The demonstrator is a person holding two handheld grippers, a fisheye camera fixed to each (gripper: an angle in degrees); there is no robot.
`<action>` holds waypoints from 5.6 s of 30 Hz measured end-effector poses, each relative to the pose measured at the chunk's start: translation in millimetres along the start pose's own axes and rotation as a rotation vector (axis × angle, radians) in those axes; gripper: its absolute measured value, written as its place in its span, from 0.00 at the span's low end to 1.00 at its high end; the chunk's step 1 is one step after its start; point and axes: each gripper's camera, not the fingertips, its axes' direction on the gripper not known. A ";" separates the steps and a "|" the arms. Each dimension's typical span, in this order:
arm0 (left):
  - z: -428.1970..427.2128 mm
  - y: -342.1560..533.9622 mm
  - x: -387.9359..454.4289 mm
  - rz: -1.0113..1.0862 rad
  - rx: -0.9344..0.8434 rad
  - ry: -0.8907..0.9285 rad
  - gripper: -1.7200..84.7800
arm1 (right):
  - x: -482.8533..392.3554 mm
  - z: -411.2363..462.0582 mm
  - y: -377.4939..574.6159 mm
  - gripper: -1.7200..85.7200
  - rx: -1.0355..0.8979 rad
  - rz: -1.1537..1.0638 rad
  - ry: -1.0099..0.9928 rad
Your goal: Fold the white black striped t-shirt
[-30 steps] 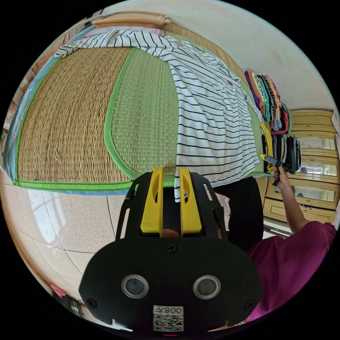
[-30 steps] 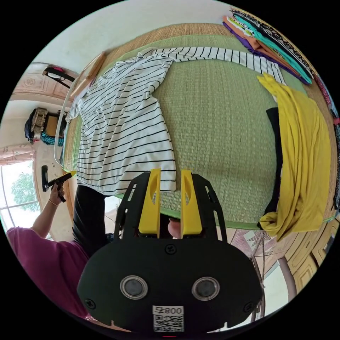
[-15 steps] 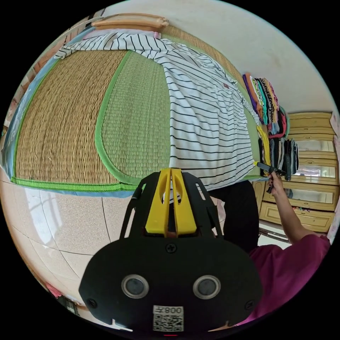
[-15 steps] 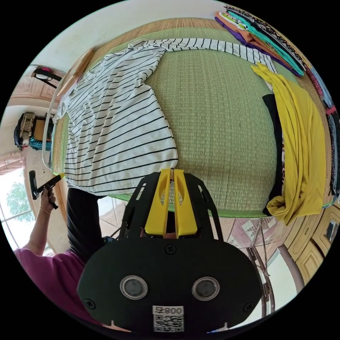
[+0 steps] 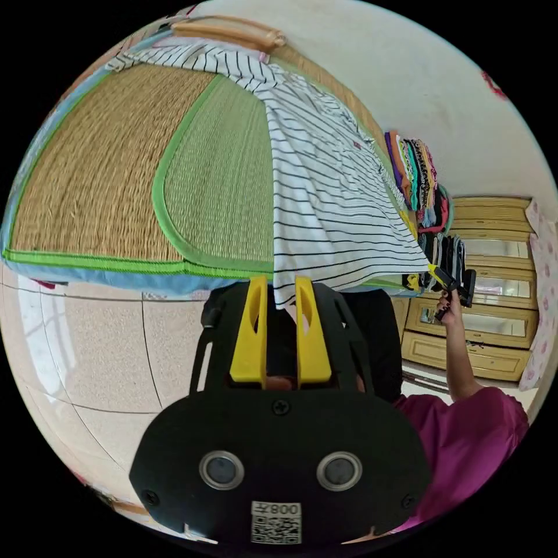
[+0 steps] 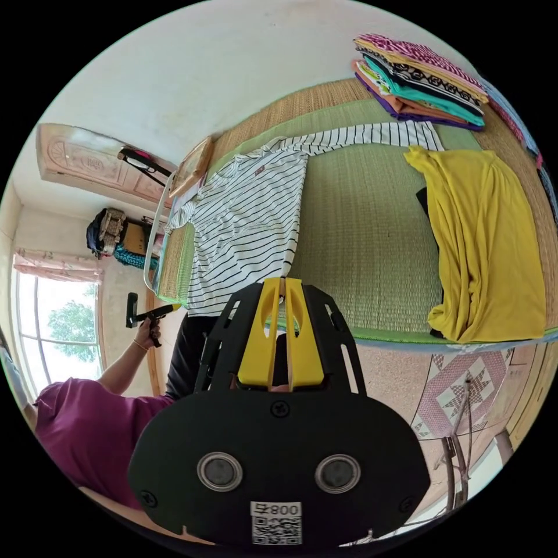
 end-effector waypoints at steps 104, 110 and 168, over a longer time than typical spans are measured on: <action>209.0 -336.2 -49.6 0.209 0.160 0.228 0.04 | -199.7 319.6 -233.5 0.03 -0.030 -0.727 0.469; 218.4 -368.9 -52.4 0.219 0.202 0.182 0.04 | -174.0 272.1 -275.7 0.02 0.024 -0.629 0.442; 333.6 -510.9 -43.2 0.216 0.359 -0.171 0.02 | 4.4 289.2 -330.9 0.04 0.003 -0.472 0.108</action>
